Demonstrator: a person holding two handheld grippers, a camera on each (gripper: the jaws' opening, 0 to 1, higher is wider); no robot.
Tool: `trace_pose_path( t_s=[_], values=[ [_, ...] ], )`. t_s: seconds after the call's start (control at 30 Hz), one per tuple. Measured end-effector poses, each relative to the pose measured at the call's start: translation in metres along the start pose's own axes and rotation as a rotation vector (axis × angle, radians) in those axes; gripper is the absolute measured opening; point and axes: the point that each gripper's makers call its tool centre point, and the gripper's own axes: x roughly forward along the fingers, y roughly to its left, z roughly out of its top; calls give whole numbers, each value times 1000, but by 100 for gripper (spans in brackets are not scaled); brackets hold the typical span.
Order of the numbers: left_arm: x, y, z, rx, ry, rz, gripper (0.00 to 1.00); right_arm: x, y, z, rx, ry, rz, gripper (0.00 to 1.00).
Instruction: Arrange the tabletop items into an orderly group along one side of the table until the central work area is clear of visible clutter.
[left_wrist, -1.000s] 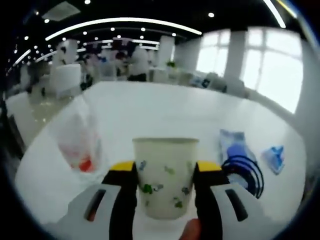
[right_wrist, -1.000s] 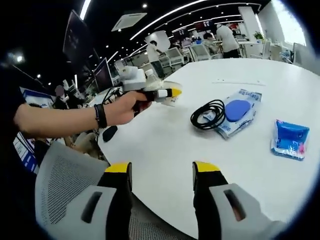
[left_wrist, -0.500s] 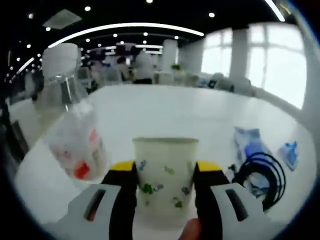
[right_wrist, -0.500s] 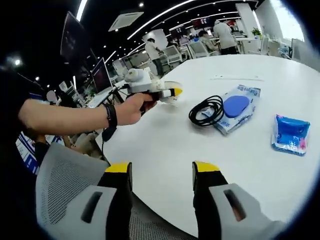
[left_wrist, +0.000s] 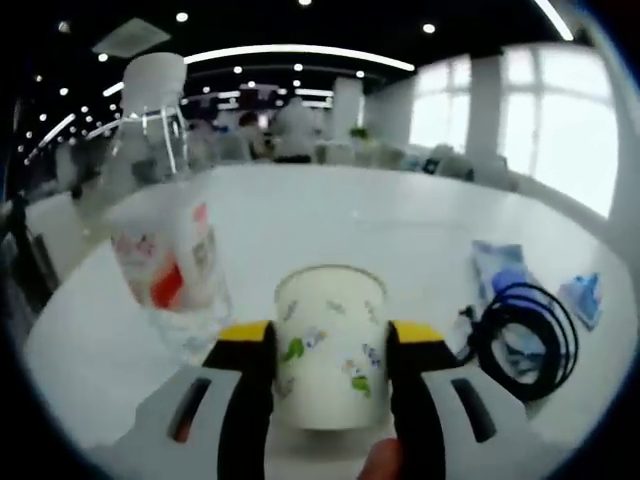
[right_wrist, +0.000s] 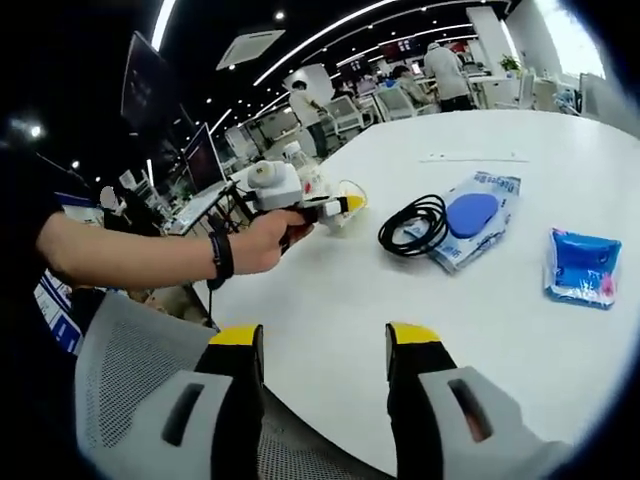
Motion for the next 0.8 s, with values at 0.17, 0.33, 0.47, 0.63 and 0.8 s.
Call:
trace_pose_path(
  t_s=[0.17,0.33,0.47,0.63,0.8],
  values=[
    [1,-2,-1,-53,40,-36,43,1,1,0,-5,5,5,48],
    [-4,-17,-1,-77,86,-107,55,1,0,2,2,-1,4,48],
    [-4,-23,-3,-46,122,-121,60,1,1,1,-1,2,7,48],
    [-3,-17,-26,65,263,-84,44,1,1,1,-4,6,9,48],
    [-11,-19,-25,49,259,-101,42,0,-1,6,2,-8,9,47]
  ],
)
